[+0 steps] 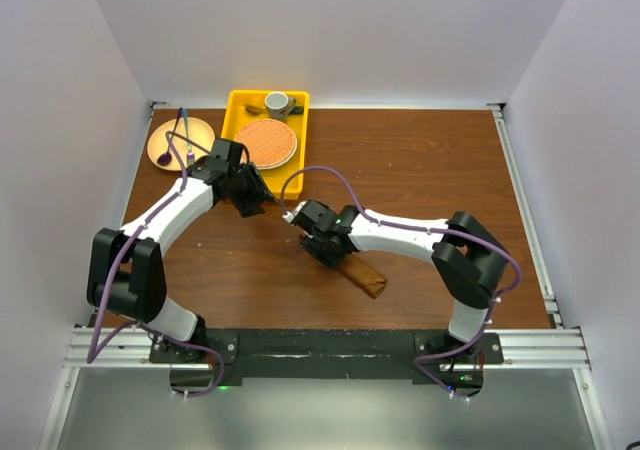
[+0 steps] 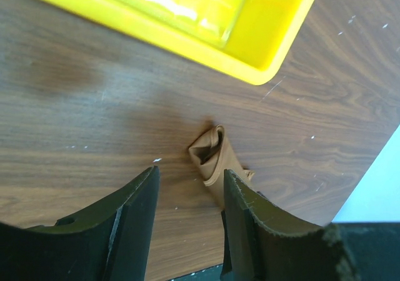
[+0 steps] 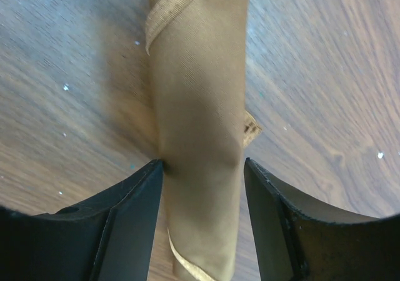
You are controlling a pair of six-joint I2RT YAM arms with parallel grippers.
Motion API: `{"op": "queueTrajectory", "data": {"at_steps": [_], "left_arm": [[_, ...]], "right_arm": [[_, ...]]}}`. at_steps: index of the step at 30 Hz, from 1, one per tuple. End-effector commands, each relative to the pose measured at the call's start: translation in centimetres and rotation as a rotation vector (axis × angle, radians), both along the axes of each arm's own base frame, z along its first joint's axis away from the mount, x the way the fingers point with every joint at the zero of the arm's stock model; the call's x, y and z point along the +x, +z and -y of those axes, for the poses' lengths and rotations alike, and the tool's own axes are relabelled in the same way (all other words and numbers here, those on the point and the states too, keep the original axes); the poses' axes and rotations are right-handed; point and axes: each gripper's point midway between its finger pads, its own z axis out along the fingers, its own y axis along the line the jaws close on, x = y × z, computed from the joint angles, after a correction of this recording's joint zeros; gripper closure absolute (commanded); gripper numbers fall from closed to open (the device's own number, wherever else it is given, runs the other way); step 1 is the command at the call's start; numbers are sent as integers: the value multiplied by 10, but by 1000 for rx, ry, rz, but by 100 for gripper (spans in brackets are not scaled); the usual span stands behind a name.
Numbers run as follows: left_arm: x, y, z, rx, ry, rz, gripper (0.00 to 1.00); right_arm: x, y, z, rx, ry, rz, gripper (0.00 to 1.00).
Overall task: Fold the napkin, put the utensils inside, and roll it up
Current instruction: Roll the napkin with the utensil
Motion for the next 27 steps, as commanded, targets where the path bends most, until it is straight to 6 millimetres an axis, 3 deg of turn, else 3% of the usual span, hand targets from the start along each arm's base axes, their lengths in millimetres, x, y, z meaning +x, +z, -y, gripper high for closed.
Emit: {"op": "queueTrajectory", "data": {"at_steps": [1,8,16,23,27], "left_arm": [[-3,8,-2,-11,-4,29,50],[-1,7,-6,-10,-8,29,50],[-2,3,-4,-24,-18,22,50],[-2,4,-4,-24,-18,27,50],[-4,4,-5,-25,-19,24,50]], "right_arm": [[10,10,-23,49,30,59,43],[9,7,-23,1,3,94,52],[-3,-2,-23,-9,1,94,39],[-5,-20,-21,-26,-3,78,38],[2,-26,-8,-87,-35,122,39]]}}
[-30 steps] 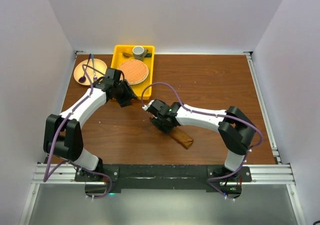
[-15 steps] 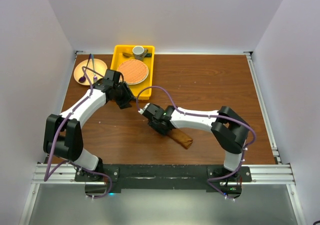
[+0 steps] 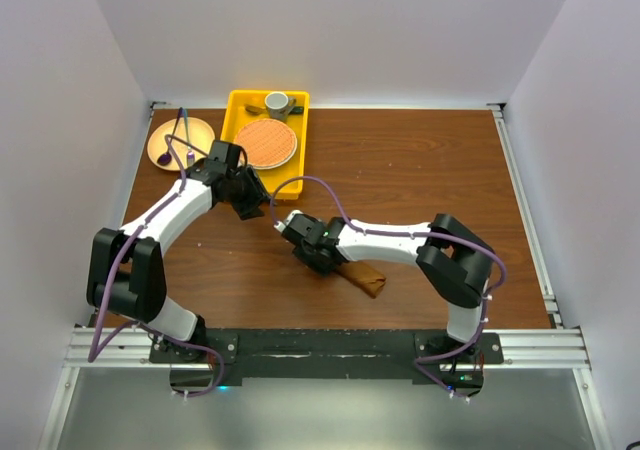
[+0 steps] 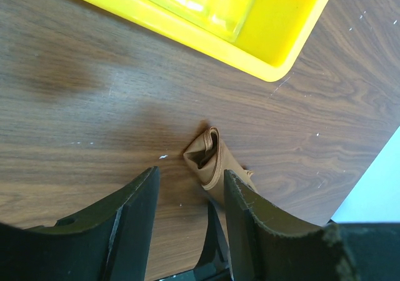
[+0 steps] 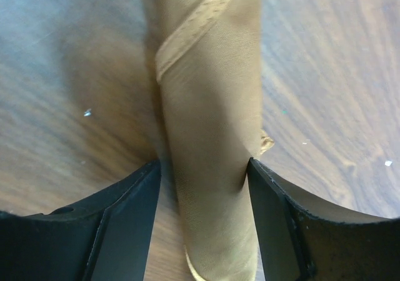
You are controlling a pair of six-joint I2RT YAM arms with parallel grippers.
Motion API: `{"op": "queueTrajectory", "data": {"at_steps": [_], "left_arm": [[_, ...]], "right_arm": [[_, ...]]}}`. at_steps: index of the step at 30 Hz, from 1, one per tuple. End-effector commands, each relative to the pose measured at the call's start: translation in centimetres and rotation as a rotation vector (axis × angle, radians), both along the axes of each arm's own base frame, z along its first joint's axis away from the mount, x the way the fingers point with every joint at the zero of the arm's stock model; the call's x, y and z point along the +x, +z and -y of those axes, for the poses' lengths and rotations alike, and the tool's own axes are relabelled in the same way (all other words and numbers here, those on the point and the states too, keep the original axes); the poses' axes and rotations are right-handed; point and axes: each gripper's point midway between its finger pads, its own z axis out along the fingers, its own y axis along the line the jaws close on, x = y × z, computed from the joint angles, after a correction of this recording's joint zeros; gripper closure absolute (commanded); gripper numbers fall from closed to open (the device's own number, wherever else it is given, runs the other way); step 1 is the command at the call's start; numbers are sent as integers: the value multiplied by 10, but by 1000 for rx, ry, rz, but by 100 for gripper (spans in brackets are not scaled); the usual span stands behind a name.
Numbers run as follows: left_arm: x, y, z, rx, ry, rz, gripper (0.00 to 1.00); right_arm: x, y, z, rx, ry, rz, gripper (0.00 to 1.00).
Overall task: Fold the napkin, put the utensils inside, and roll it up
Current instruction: Roll the napkin with the utensil
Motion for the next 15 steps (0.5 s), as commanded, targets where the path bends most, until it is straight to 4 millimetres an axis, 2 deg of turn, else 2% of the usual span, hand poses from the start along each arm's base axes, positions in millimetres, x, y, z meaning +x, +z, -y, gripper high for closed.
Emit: {"op": "queueTrajectory", "data": {"at_steps": [1,9,11,13,14,15], "left_arm": [[1,11,-2,-12,-16,51,50],[-5,9,-4,-12,-10,44,50],[-5,11,-6,-11,-8,50,50],[-4,13,-8,-9,-12,59,50],[-2,16,-8,-7,-16,66,50],[-1,18,-9,-4,-21,72,50]], "right_arm": [[8,-10,11,-51,-49,64,40],[15,-13,18,-62,-85,87,63],[8,-13,8,-10,-63,29,70],[5,-6,-1,43,-58,-16,83],[-8,-7,-13,103,-28,-113,85],[-6,-3,-19,141,-29,-148,86]]}}
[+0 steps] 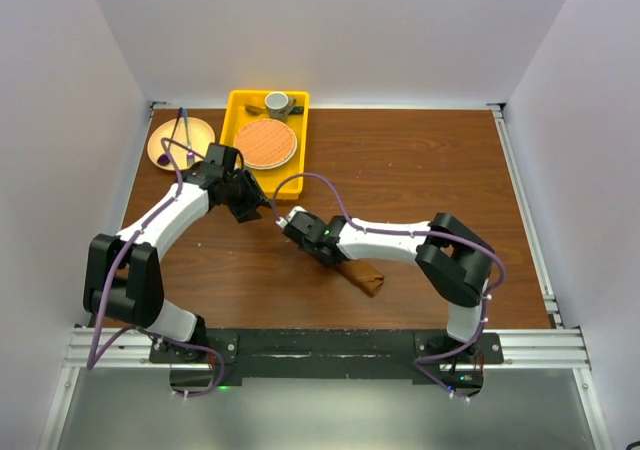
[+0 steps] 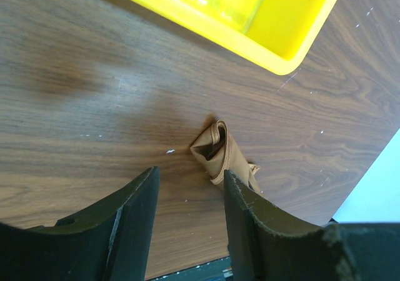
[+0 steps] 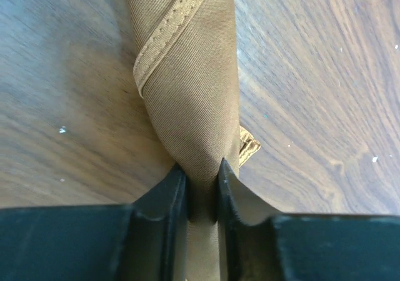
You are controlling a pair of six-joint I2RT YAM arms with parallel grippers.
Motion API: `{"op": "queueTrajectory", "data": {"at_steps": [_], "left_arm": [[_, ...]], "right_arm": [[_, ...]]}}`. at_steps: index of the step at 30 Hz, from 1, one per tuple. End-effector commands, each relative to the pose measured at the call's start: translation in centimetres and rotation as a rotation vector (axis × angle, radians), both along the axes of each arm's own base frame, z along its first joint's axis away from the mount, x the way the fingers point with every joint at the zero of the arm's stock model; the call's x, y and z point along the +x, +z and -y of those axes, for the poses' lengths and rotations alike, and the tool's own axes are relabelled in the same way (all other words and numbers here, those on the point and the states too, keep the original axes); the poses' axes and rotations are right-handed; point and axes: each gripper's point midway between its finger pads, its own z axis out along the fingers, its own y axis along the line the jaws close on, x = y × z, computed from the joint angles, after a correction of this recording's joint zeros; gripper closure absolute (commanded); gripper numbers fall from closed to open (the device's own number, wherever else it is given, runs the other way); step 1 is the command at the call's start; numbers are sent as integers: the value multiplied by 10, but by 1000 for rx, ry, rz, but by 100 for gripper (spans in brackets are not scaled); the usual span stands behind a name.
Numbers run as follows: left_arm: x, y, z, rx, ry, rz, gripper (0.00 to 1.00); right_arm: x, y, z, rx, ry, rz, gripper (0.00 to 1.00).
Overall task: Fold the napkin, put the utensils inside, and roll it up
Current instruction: Roll the napkin with the utensil
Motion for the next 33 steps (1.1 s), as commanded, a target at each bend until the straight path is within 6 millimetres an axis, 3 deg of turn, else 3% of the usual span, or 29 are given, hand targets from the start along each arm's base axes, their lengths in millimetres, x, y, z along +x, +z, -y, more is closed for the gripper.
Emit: {"op": "queueTrajectory", "data": {"at_steps": [1,2,4,6,8,9,13,14,16,17,19,26,33], "left_arm": [[7,21,-4,3,-39,84,50],[10,24,-4,1,-46,95,50],[12,29,-1,-9,-69,113,50],[12,32,2,-23,-88,124,50],[13,36,9,-56,-118,141,50],[12,36,12,-70,-132,145,50],[10,43,31,-179,-211,168,50],[8,44,36,-195,-229,174,50],[7,49,47,-241,-263,198,51],[4,50,54,-255,-284,202,51],[2,53,66,-291,-305,218,51],[-20,41,121,-366,-413,166,52],[-18,22,139,-387,-438,125,52]], "right_arm": [[-20,3,-28,195,1,-225,89],[-32,7,-39,272,19,-318,89],[-28,16,-45,402,-27,-411,92],[-39,27,-53,574,-29,-586,94],[-30,41,-60,707,-64,-641,95],[-41,54,-71,801,-37,-743,96],[-42,75,-81,1026,-44,-918,96],[-39,65,-75,1031,-74,-942,95],[-38,67,-77,1097,-61,-1004,95],[-38,53,-71,1103,-105,-1035,96],[-34,47,-68,1129,-118,-1060,95],[-18,14,-39,1149,-203,-1090,94],[-14,-6,-5,1092,-236,-1099,87]]}}
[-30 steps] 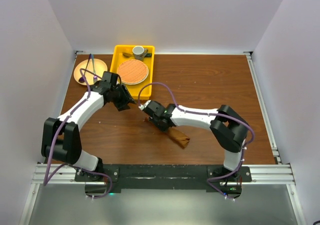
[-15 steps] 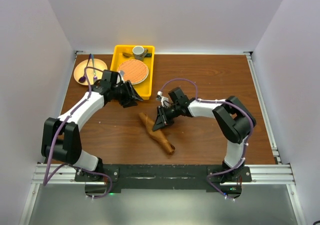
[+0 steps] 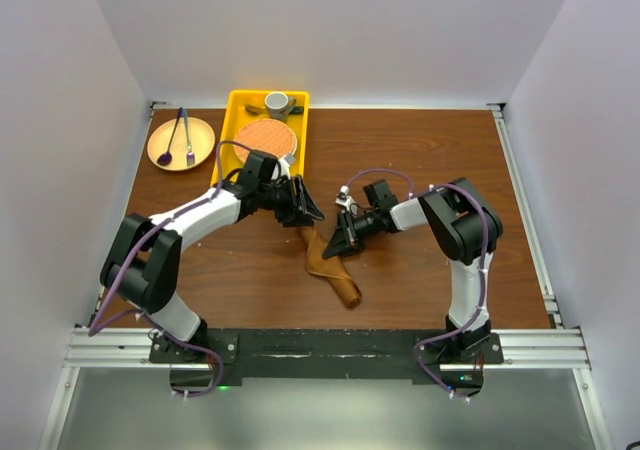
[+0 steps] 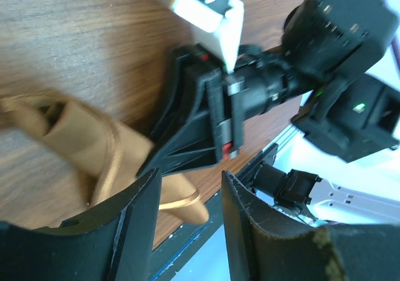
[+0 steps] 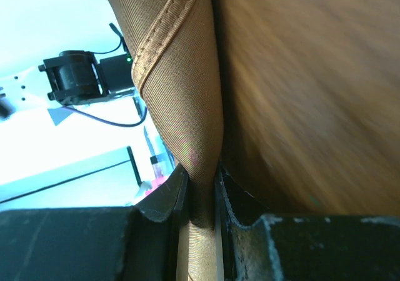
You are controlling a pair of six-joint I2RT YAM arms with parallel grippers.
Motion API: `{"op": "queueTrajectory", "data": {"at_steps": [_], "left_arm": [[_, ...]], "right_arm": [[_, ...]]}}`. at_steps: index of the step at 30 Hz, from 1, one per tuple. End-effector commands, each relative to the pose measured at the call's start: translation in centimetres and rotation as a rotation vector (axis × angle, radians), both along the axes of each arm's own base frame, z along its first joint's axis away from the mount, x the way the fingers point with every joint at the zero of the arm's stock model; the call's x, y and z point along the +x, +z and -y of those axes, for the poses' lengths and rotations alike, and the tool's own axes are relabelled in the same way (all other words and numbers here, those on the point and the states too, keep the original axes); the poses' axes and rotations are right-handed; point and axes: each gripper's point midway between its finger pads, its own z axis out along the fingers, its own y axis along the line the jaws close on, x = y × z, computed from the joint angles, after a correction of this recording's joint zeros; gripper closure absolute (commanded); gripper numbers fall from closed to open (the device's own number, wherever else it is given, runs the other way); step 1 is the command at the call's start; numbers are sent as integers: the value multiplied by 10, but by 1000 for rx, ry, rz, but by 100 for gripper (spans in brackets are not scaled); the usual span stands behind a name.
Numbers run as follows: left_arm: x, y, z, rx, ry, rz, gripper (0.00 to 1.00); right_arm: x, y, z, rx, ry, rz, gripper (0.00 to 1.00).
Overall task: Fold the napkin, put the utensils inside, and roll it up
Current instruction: Roll the napkin with the utensil
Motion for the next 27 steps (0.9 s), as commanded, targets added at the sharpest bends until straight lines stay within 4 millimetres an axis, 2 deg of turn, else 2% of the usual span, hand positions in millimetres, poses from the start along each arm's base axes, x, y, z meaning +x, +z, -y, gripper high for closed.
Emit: {"op": "queueTrajectory", "data": {"at_steps": [1,11,14,15,18,19,21,27], "left_arm": [[10,5,16,-68,-21,11,53],[22,-18,39,-84,-59,6,53],[23,-25,44,-87,-69,-8,53],[23,-25,45,-90,-69,-7,53],[25,-23,47,-94,-69,-3,53],[25,-23,48,-96,-75,-4,53],[25,-22,51,-98,-80,-4,53],[26,-24,53,-97,-87,-7,54]], "right_arm": [[-2,-9,19,-13,37,-7,86],[11,-20,39,-105,8,2,78],[15,-23,44,-163,17,29,71],[17,-23,46,-181,15,38,64],[23,-22,55,-259,25,76,52],[31,-22,59,-297,32,125,50],[30,-15,64,-336,39,128,42],[43,5,87,-508,28,219,35]]}}
